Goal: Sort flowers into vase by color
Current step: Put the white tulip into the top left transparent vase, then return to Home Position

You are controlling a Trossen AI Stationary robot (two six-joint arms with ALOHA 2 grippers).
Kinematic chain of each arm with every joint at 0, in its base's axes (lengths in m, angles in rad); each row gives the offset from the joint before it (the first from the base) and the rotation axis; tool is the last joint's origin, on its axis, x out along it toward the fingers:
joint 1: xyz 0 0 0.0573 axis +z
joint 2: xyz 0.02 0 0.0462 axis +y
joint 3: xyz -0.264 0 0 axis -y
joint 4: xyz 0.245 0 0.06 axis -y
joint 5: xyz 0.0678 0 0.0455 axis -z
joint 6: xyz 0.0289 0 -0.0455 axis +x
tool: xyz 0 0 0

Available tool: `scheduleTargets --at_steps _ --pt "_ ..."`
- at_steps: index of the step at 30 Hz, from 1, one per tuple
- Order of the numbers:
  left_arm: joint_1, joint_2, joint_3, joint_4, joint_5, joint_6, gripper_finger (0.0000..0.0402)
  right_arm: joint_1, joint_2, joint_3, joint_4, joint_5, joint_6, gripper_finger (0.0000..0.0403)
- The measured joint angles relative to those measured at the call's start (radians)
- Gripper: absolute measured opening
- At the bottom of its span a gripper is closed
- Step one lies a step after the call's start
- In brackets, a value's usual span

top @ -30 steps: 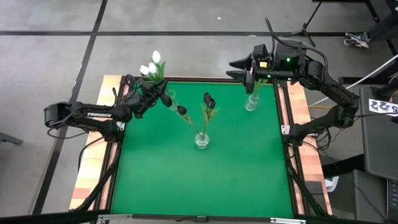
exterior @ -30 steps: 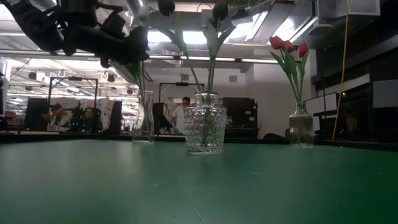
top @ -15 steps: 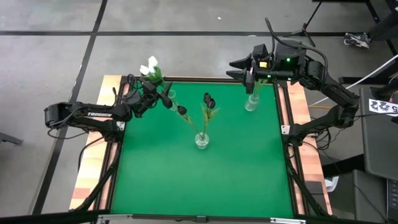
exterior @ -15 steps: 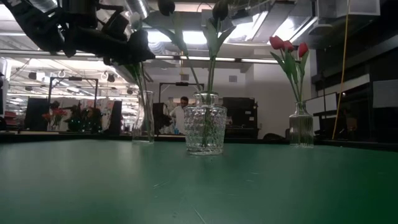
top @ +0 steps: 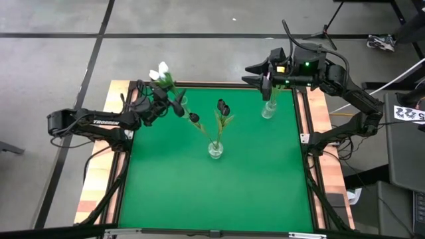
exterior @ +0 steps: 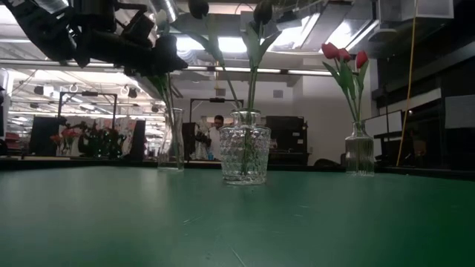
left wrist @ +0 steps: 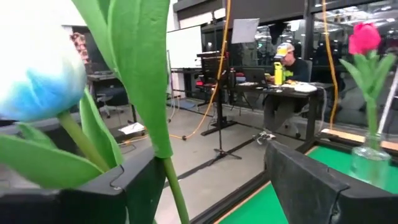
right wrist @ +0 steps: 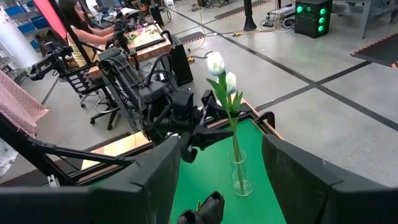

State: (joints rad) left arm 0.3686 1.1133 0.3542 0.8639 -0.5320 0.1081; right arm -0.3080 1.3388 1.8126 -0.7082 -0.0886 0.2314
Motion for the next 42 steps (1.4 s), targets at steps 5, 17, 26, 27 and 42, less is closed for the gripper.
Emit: scheduleTargets --at_steps 5,17,26,27,42 --pt "-0.038 0.0 0.037 -0.068 0.0 0.048 0.0264 0.0 0.0 0.0 0.0 0.011 0.0 0.0225" --pt "-0.07 0.0 0.154 -0.389 -0.085 0.06 0.0263 0.0 0.0 0.0 0.001 0.018 0.003 0.0225" --pt "-0.087 -0.035 0.154 -0.381 -0.095 0.068 0.0264 0.0 0.0 0.0 -0.001 0.018 0.003 0.0225" --pt "-0.089 -0.05 0.154 -0.387 -0.101 0.055 0.0264 0.0 0.0 0.0 -0.004 0.018 0.002 0.0225" --pt "-0.236 -0.477 0.195 -0.464 -0.113 -0.169 0.0265 0.0 -0.233 0.002 -0.178 -0.012 -0.146 0.0225"
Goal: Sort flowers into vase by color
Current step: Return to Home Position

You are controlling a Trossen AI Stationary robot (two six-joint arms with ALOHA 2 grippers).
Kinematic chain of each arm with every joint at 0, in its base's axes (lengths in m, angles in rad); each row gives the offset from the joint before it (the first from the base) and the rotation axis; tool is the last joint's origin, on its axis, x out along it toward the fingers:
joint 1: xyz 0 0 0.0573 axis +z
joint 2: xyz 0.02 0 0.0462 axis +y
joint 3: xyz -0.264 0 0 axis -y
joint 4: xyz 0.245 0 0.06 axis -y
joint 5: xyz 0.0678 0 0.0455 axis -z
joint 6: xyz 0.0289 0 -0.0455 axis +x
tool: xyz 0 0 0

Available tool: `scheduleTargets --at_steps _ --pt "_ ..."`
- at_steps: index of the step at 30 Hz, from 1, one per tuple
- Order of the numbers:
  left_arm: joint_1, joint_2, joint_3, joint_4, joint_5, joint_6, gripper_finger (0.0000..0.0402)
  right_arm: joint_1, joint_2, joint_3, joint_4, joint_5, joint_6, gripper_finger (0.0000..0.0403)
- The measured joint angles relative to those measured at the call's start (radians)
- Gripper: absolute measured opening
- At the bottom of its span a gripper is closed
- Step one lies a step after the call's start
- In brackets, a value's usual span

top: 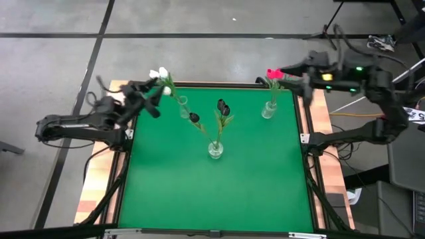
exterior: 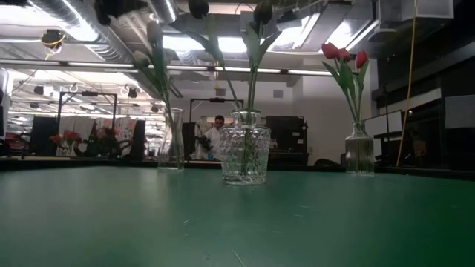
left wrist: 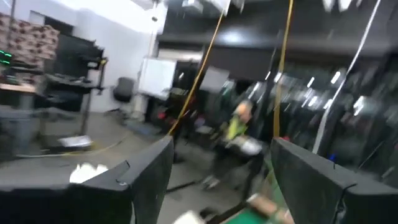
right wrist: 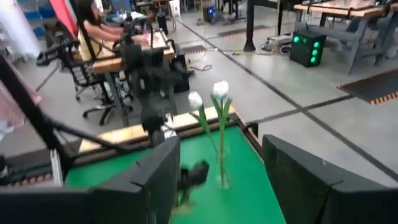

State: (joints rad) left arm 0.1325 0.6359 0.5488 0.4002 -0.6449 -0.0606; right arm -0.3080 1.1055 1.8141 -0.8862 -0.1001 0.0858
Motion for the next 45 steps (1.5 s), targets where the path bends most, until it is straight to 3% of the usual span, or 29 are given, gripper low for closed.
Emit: scheduleTargets --at_steps 3,5,8,13,16,19,25,33,40,45 --pt "-0.035 -0.076 0.017 0.0 0.0 -0.015 0.0265 0.0 -0.051 0.0 -0.113 0.007 0.008 0.0225" --pt "-0.058 -0.123 0.021 0.0 0.0 -0.028 0.0265 0.0 -0.089 -0.001 -0.169 0.072 0.075 0.0225" --pt "-0.09 -0.193 0.021 -0.001 0.0 -0.116 0.0265 0.0 -0.158 -0.029 -0.13 0.142 0.029 0.0225" --pt "-0.129 -0.296 0.023 -0.087 0.019 -0.118 0.0265 0.0 -0.317 -0.134 -0.01 -0.091 -0.027 0.0225" --pt "-0.152 -0.356 0.023 -0.188 0.02 -0.142 0.0265 0.0 -0.437 -0.259 0.033 -0.078 0.007 0.0225" --pt "-0.173 -0.408 0.023 -0.282 0.042 -0.2 0.0265 0.0 -0.552 -0.441 0.188 -0.074 0.047 0.0225" --pt "-0.194 -0.459 0.022 -0.361 0.189 -0.23 0.0265 0.0 -0.741 -0.832 0.508 -0.061 0.094 0.0225" --pt "-0.194 -0.494 0.022 -0.462 0.561 -0.222 0.0265 0.0 -0.901 -1.165 0.76 -0.091 0.237 0.0225" --pt "-0.194 -0.547 -0.01 -0.571 0.567 -0.273 0.0265 0.0 -1.002 -1.286 0.833 -0.104 0.28 0.0225" --pt "-0.194 -0.619 -0.115 -0.56 0.463 -0.257 0.0265 0.0 -1.053 -1.33 0.833 -0.102 0.296 0.0225"
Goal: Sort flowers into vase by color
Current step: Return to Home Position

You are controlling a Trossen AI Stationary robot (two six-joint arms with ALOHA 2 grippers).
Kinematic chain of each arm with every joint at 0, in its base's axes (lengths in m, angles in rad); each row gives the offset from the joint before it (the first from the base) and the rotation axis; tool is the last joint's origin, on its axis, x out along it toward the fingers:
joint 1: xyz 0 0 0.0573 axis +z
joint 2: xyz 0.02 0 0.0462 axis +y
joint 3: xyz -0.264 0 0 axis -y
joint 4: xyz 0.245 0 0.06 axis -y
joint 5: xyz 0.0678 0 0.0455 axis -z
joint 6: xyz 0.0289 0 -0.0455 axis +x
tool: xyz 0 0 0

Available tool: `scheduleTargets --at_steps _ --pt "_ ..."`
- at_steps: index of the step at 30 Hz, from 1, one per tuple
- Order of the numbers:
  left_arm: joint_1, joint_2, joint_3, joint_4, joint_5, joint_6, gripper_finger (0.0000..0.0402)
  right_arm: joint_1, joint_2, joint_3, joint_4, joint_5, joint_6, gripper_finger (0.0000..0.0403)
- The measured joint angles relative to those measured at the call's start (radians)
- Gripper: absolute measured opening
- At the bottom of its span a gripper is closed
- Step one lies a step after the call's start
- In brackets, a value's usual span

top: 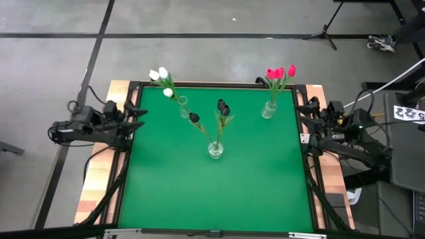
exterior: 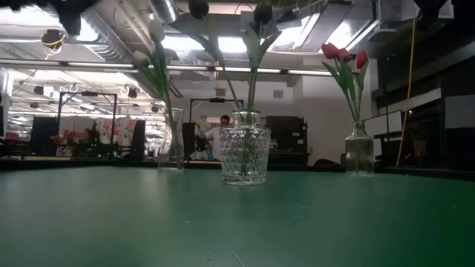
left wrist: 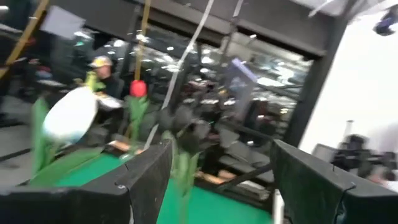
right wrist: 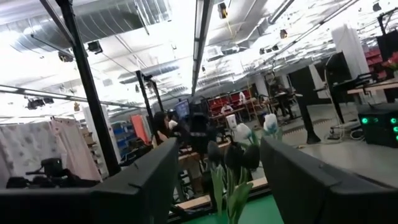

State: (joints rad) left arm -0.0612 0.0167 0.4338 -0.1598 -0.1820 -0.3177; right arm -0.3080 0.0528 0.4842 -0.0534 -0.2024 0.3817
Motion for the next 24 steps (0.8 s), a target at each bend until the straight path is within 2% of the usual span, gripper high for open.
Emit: scheduleTargets --at_steps 3,6,9,13,24 --pt "0.0 -0.011 -0.084 0.047 -0.045 0.008 0.0265 0.0 -0.015 -0.011 0.002 0.0 -0.002 0.0225" --pt "0.0 -0.011 -0.164 0.111 -0.049 0.003 0.0265 0.0 -0.019 -0.022 -0.001 -0.022 -0.025 0.0225" --pt "0.001 -0.012 -0.249 0.19 -0.051 -0.019 0.0265 0.0 -0.019 -0.047 -0.023 -0.093 -0.066 0.0225" --pt "0.001 -0.012 -0.328 0.3 -0.051 -0.048 0.0265 0.0 -0.019 -0.11 0.002 -0.105 -0.075 0.0225" --pt "0.001 -0.012 -0.426 0.331 -0.051 -0.081 0.0265 0.0 -0.019 -0.346 0.253 -0.176 -0.099 0.0225"
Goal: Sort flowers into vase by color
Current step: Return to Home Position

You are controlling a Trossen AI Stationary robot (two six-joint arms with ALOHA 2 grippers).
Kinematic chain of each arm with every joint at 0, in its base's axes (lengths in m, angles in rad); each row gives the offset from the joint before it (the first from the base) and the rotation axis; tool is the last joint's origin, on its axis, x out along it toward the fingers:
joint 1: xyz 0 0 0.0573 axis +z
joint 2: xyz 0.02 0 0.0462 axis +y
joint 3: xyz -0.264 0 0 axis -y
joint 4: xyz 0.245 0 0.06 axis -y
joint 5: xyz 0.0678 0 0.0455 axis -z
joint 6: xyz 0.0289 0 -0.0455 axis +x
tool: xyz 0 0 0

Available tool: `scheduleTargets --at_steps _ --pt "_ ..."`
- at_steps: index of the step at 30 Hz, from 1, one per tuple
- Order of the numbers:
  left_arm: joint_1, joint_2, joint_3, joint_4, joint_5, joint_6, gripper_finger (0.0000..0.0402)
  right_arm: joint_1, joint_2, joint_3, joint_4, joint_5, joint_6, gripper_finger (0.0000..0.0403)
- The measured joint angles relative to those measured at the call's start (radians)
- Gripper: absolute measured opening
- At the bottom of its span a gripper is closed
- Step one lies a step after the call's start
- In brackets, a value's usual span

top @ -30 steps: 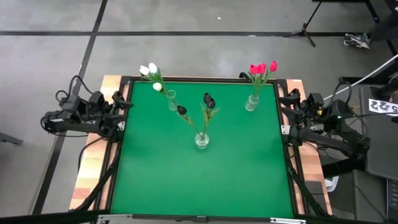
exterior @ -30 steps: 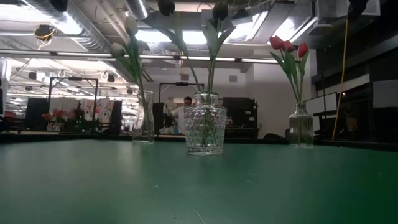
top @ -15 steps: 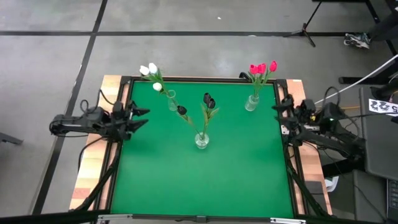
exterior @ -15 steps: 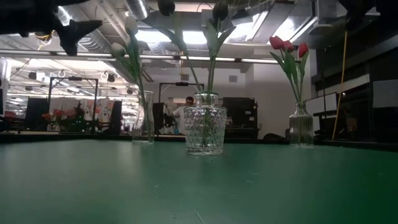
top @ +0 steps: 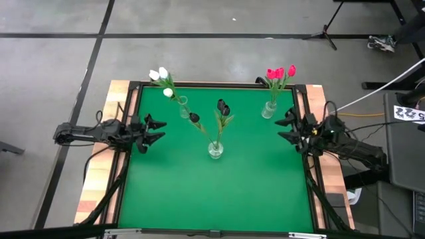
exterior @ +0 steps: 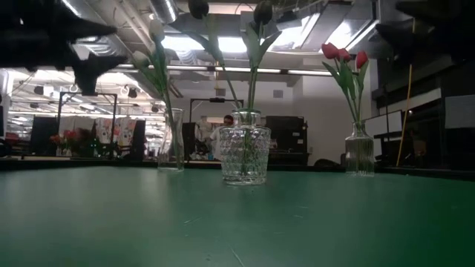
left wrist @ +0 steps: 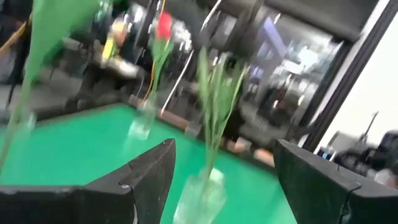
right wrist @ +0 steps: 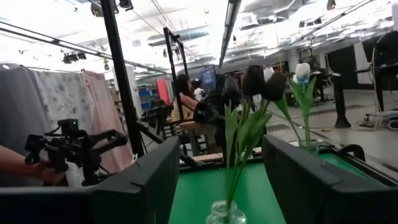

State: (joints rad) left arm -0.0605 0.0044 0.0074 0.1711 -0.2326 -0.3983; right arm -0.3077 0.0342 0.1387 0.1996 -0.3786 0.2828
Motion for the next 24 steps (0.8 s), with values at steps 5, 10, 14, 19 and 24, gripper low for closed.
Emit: scheduleTargets --at_steps 5,10,14,19,24 --pt "0.0 0.0 0.0 -0.088 -0.009 -0.04 0.0265 0.0 0.0 -0.126 0.191 -0.013 0.009 0.0225" --pt "0.0 0.0 0.0 -0.088 -0.011 -0.037 0.0265 0.0 0.0 -0.126 0.136 -0.027 0.011 0.0225" --pt "0.0 0.001 0.001 -0.123 -0.017 -0.034 0.0265 0.0 0.0 -0.128 0.049 0.0 -0.005 0.0225" --pt "0.0 0.006 0.001 -0.124 -0.019 0.029 0.0265 0.0 0.0 -0.129 -0.065 0.122 -0.007 0.0225" --pt "0.0 0.006 0.001 -0.124 -0.018 0.056 0.0265 0.0 0.003 -0.129 -0.14 0.136 -0.005 0.0225"
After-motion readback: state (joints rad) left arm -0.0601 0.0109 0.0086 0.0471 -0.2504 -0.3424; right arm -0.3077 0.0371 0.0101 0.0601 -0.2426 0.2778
